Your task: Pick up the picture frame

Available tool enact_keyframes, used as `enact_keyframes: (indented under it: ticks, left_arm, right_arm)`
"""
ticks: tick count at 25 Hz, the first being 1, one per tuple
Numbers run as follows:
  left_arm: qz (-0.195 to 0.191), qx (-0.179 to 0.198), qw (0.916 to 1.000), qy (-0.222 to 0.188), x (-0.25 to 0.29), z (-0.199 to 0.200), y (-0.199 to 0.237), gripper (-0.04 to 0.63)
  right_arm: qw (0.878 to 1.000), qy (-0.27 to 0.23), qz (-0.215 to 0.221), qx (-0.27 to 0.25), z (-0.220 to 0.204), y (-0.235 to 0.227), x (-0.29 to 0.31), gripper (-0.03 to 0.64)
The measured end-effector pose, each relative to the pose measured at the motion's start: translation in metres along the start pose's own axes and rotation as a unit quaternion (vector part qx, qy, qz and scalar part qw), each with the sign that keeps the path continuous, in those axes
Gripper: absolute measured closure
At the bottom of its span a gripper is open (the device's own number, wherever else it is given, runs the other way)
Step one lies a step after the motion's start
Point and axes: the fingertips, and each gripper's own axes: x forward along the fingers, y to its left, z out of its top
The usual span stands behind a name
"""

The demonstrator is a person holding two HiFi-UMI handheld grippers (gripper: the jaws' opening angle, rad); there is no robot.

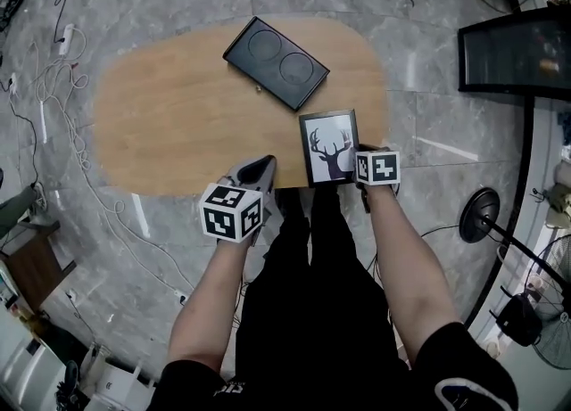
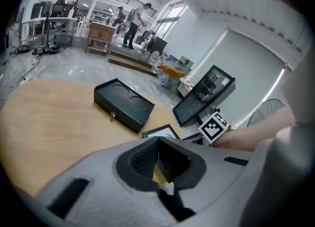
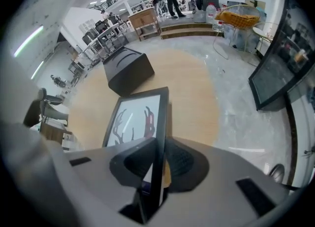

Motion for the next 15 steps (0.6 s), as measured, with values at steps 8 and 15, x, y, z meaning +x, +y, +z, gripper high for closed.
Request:
enact_keyframes:
  ticks: [8,15]
  left_arm:
    - [0.007,0.001,0.9998,-0.017,-0.032,0.029,-0.001,0.586]
    - [0.003,-0.006,0.9996,-0.026,-0.037,0.041,-0.019,0.586]
  right_arm:
    - [0.999,-0.015,0.009,0.039,0.005,0.008,-0.043,0.545]
    - [0.997,-0.050,0.024,0.046,0.027,0.004,-0.081,0.546]
